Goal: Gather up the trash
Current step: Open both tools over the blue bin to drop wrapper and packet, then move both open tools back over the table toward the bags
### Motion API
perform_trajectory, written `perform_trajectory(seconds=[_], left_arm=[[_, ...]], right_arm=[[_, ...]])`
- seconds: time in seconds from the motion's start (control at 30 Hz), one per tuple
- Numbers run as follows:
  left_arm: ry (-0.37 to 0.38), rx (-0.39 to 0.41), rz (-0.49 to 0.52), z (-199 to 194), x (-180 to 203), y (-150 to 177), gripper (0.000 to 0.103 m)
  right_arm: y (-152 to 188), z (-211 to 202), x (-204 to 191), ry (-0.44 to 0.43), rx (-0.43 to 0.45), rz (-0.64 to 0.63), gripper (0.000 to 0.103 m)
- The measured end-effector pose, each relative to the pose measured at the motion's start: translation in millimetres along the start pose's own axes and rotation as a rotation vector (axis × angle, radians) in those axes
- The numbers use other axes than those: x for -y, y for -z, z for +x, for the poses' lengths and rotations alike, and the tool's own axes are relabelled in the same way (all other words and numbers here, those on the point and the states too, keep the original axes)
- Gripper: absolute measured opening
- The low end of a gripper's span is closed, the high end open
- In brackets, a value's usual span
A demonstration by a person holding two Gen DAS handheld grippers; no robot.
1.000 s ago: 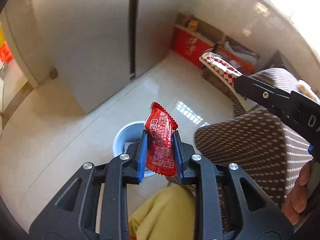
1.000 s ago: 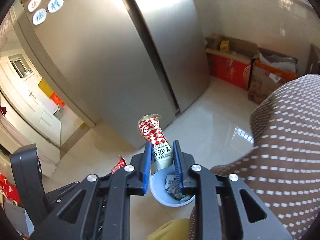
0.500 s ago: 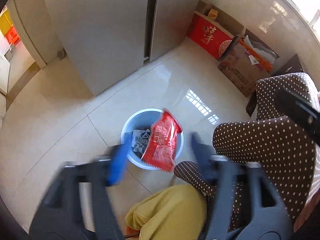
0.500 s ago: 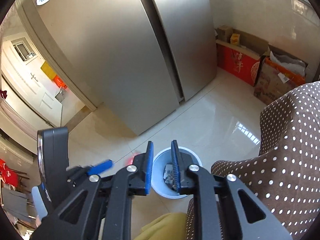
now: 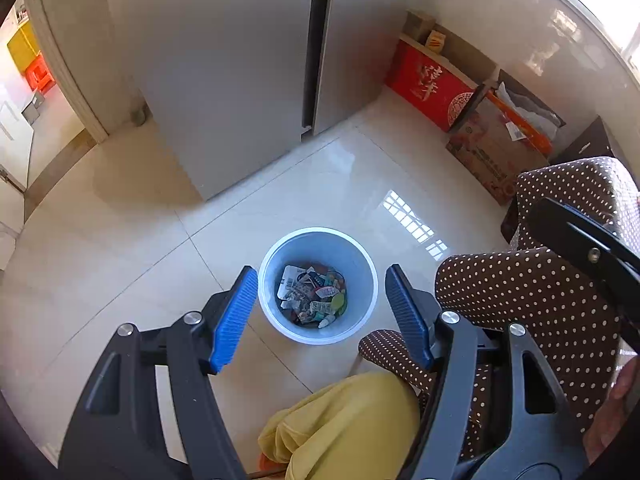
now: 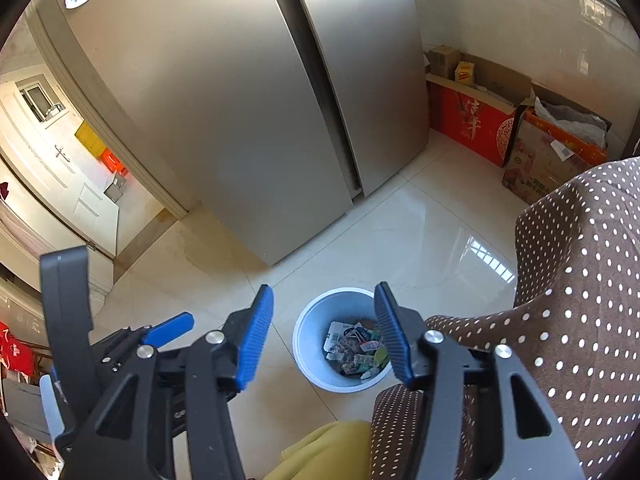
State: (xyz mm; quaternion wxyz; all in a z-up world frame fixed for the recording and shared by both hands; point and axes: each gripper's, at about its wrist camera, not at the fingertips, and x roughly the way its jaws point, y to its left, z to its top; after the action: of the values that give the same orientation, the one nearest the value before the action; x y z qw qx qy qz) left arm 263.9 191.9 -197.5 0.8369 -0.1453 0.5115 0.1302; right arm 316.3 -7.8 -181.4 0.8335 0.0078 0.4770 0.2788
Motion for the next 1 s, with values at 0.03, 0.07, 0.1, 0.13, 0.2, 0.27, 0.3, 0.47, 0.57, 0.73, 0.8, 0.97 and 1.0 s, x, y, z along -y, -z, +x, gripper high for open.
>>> perform_trajectory(seconds=[0.03, 0.07, 0.1, 0.13, 0.2, 0.27, 0.3, 0.47, 0.57, 0.73, 0.8, 0.97, 1.0], left_arm=[[0.001, 0.005, -0.003, -2, -1, 1, 0.066], [0.004, 0.006, -0.003, -3, -1, 2, 0.066], [0.007, 0.007, -0.004, -6, -1, 3, 0.066], [0.000, 0.008, -0.007, -8, -3, 4, 0.066], [-0.002, 0.016, -0.014, -15, -4, 5, 0.066], [0.009, 0.031, -0.020, -25, -5, 6, 0.066], [0.010, 0.039, -0.020, -28, -5, 5, 0.066], [0.028, 0.094, -0.003, -58, 4, 6, 0.066], [0.053, 0.127, 0.025, -77, 18, 7, 0.066], [0.108, 0.177, 0.100, -103, 51, 10, 0.068], [0.137, 0.193, 0.143, -109, 72, 9, 0.068], [0.204, 0.209, 0.234, -122, 131, 10, 0.069], [0.222, 0.211, 0.260, -124, 146, 12, 0.069]], right_arm=[[0, 0, -1, 0.001, 0.002, -0.005, 0.052], [1, -1, -2, 0.002, 0.003, -0.012, 0.052], [1, -1, -3, 0.000, 0.002, -0.015, 0.052], [2, -1, -1, -0.008, 0.001, -0.019, 0.052], [3, -3, 0, -0.018, 0.007, -0.020, 0.052], [4, -6, -1, -0.014, 0.011, -0.022, 0.052], [5, -8, -2, -0.007, 0.013, -0.028, 0.053], [7, -39, 1, 0.020, 0.080, -0.043, 0.052], [8, -73, 16, 0.044, 0.154, -0.011, 0.054], [16, -140, 56, 0.130, 0.316, 0.017, 0.065], [25, -164, 82, 0.191, 0.368, 0.050, 0.066], [43, -215, 138, 0.309, 0.442, 0.140, 0.073], [48, -226, 151, 0.344, 0.455, 0.157, 0.077]])
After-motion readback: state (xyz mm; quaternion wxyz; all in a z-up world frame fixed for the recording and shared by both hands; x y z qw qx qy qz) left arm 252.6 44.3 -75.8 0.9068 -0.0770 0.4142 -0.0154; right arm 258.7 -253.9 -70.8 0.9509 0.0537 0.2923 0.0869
